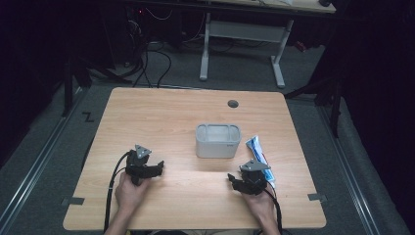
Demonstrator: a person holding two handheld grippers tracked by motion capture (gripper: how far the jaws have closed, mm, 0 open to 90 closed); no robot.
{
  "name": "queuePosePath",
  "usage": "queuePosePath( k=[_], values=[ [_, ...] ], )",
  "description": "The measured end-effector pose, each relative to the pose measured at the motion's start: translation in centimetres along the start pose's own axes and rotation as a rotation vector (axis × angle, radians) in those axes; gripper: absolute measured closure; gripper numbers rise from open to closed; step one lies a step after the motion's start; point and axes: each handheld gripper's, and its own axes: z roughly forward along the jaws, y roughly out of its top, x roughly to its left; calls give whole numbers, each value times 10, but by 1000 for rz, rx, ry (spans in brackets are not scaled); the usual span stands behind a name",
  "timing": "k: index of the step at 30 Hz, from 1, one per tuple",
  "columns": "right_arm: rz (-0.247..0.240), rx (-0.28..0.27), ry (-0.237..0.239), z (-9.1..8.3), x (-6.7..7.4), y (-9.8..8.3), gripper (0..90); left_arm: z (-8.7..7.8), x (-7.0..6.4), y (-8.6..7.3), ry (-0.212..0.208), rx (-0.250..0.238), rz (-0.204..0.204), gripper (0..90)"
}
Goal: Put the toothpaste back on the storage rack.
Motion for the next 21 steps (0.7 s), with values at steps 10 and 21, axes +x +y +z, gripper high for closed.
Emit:
queuePosePath(
  k=[10, 21],
  values=[
    [17, -40, -8, -16, -4, 0, 432, 0, 0, 0, 0, 1, 0, 189],
    [44, -70, -20, -33, -14, -2, 443, 0, 0, 0, 0, 0, 0, 189]
  ],
)
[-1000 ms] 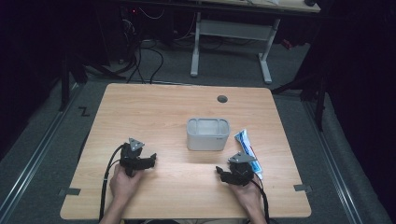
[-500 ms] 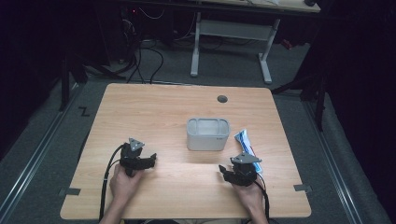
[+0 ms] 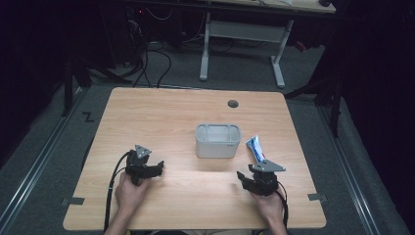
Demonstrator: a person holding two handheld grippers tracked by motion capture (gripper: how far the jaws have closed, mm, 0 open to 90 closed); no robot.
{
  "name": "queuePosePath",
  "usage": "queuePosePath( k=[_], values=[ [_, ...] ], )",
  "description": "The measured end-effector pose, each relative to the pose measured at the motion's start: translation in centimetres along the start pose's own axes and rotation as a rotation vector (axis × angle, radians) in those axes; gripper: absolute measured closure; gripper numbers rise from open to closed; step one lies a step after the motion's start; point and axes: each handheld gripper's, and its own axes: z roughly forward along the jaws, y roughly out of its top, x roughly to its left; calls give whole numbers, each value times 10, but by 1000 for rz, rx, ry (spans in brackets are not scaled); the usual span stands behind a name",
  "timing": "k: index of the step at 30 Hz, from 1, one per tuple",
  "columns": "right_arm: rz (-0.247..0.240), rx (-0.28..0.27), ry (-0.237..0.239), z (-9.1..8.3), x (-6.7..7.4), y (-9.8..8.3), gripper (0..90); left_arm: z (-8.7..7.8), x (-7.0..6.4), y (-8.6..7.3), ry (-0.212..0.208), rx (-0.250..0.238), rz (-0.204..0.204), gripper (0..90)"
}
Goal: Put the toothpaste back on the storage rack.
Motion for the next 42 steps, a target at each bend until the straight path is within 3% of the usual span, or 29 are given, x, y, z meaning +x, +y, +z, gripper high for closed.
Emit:
queuePosePath(
  k=[14, 19, 29, 33, 42],
  values=[
    [8, -25, -42, -14, -17, 4, 452, 0, 0, 0, 0, 0, 0, 189],
    [50, -51, -28, -19, -25, 5, 471, 0, 0, 0, -1, 0, 0, 189],
    [62, -69, -70, -24, -37, 11, 459, 0, 0, 0, -1, 0, 0, 190],
    [101, -57, -87, -23, -47, 15, 456, 0, 0, 0, -1, 0, -1, 190],
    [105, -12, -122, -20, -63, 24, 453, 0, 0, 0, -1, 0, -2, 190]
  ],
)
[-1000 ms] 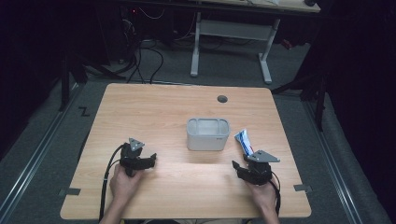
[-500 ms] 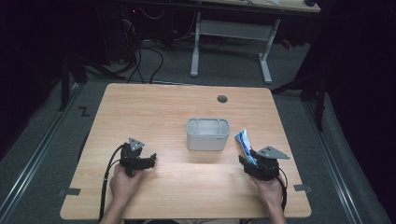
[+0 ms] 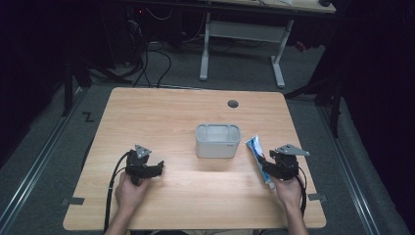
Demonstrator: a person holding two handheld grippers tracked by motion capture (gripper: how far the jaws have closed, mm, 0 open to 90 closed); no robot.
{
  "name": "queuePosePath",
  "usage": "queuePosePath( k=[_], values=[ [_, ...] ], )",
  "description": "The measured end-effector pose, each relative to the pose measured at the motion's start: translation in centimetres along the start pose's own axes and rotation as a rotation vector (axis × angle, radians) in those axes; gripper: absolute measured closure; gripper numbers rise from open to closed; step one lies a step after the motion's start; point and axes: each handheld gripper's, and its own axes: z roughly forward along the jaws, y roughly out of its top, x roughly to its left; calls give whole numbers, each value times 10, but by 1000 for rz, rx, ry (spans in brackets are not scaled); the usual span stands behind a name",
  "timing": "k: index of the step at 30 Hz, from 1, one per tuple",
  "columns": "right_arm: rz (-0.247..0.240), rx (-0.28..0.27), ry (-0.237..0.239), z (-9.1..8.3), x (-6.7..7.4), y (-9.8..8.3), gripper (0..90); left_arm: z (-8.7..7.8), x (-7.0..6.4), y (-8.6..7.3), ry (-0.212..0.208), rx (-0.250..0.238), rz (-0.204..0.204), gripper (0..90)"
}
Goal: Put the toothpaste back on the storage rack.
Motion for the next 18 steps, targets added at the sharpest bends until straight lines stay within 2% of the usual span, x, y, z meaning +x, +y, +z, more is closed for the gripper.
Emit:
queuePosePath(
  k=[8, 12, 18],
  values=[
    [-11, 42, -24, 11, -7, 14, 457, 0, 0, 0, 0, 0, 0, 190],
    [-29, 92, -25, 25, -8, 21, 457, 0, 0, 0, 1, -1, 0, 190],
    [-25, 165, -21, 44, -9, 24, 448, 0, 0, 0, 1, -1, 0, 190]
  ],
)
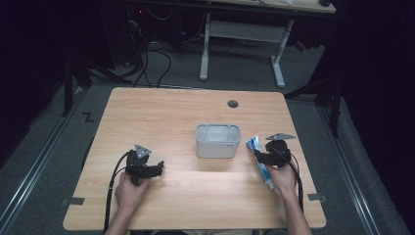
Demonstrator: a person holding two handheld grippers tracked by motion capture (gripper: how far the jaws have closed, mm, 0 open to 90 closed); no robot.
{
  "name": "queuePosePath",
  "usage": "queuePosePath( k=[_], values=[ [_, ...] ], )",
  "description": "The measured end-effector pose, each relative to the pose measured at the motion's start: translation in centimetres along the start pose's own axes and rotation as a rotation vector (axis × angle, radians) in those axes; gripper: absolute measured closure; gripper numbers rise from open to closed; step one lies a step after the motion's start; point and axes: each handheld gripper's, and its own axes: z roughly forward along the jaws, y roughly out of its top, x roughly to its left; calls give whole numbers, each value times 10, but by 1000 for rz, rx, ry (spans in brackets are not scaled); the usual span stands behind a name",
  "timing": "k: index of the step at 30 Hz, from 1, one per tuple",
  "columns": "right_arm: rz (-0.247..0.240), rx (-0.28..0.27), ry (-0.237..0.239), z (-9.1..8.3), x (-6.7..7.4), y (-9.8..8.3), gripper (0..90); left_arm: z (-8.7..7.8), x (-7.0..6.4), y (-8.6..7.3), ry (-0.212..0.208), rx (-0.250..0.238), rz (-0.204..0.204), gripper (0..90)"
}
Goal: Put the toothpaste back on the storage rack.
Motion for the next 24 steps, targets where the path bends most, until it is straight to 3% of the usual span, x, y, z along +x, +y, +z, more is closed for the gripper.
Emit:
queuePosePath(
  k=[8, 24],
  values=[
    [-37, 47, -36, 15, 7, 4, 450, 0, 0, 0, -1, 1, 1, 190],
    [-39, 139, -61, 34, 9, 14, 450, 0, 0, 0, -1, 1, 1, 190]
  ],
)
